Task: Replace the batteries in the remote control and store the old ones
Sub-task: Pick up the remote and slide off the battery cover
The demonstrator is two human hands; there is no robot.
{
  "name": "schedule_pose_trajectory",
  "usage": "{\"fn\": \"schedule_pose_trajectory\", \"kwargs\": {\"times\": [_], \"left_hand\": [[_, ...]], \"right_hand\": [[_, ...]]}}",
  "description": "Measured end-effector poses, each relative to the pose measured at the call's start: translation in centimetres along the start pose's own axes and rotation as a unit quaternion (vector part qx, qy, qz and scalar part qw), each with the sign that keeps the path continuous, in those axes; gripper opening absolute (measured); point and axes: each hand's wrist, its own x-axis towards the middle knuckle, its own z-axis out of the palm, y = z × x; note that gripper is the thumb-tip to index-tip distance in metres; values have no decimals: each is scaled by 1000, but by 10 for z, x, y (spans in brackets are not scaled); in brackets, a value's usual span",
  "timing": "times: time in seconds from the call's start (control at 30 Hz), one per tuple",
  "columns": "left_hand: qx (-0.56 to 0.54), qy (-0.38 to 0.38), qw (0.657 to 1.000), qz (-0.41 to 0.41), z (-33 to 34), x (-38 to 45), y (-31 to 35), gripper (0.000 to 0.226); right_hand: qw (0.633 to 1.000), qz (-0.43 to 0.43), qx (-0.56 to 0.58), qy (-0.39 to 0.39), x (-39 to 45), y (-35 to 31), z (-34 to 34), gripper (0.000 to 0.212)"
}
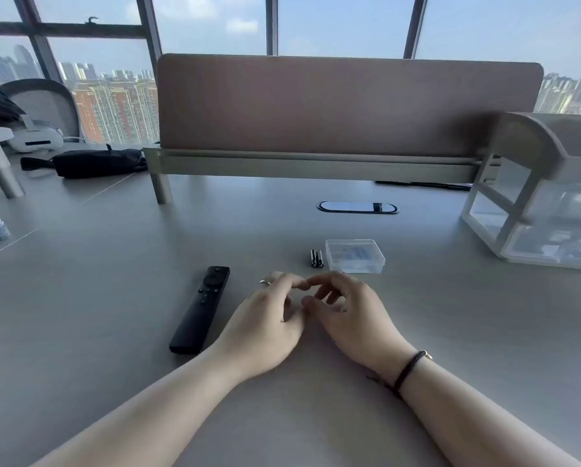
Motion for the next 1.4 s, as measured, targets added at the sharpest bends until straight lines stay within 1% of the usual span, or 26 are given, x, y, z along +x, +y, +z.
{"fn": "schedule_pose_trajectory", "kwargs": {"times": [0.07,0.13,0.17,0.23,0.27,0.33,0.4,0.43,0.5,0.6,0.63,0.7,0.73,0.77,0.8,0.83,0.87,0.9,0.93,0.97,1.07,1.1,1.2,1.27,1.33,1.4], "left_hand": [[49,24,999,-4,2,6,4,29],[146,56,988,16,2,9,8,31],[218,77,973,25,0,11,9,34],[364,121,923,7,-12,13,12,42],[415,128,900,-24,-20,12,13,46],[479,104,865,-109,-36,9,13,49],[517,59,834,-186,-45,6,4,49],[524,39,825,-209,-48,5,-1,48],[515,7,825,-231,-50,3,-9,44],[494,-5,843,-212,-47,3,-9,37],[471,6,859,-201,-45,4,-10,37],[355,56,918,-169,-43,4,-8,37],[252,88,952,-149,-43,4,-4,36],[130,122,976,-124,-42,5,1,34],[1,147,983,-109,-41,8,8,30],[-135,165,970,-115,-41,9,16,27],[-275,167,937,-138,-40,9,24,24],[-390,156,892,-169,-38,8,32,22],[-459,146,854,-196,-35,8,36,22],[-482,136,838,-216,-31,6,37,22],[-491,119,829,-242,-18,4,35,23],[-516,119,811,-248,-16,5,35,25],[-607,95,741,-271,-15,6,38,32],[-611,75,737,-280,-13,6,34,37],[-596,60,750,-280,-11,6,31,44],[-580,38,766,-274,-9,5,31,47]], "right_hand": [[1000,15,4,14,3,-1,0,20],[1000,23,3,15,5,-1,1,22],[1000,25,7,16,6,0,2,23],[999,26,9,16,5,1,1,25],[1000,24,9,14,4,1,-1,25],[1000,22,15,17,2,1,-2,24],[1000,19,17,16,1,2,-3,24],[1000,19,17,16,1,2,-4,24],[1000,16,14,12,0,1,-4,25],[1000,8,9,6,-3,-1,-4,26],[1000,5,9,5,-3,-1,-5,26],[1000,4,6,1,-3,-2,-5,26],[1000,5,5,-2,-4,-2,-5,26],[1000,6,7,-5,-4,-2,-5,26],[1000,7,8,-10,-4,-3,-6,25],[1000,5,8,-15,-4,-4,-5,23],[1000,1,7,-24,-5,-5,-5,21],[999,-6,5,-35,-5,-6,-5,20],[999,-13,0,-52,-6,-7,-4,20],[997,-23,-9,-70,-7,-7,-4,23],[993,-40,-49,-100,-10,-10,-1,40],[992,-42,-61,-100,-11,-12,0,42],[990,-46,-90,-97,-13,-16,3,45],[990,-43,-81,-103,-13,-19,5,46],[993,-36,-47,-107,-13,-19,4,44],[994,-22,4,-105,-13,-21,0,37]]}}
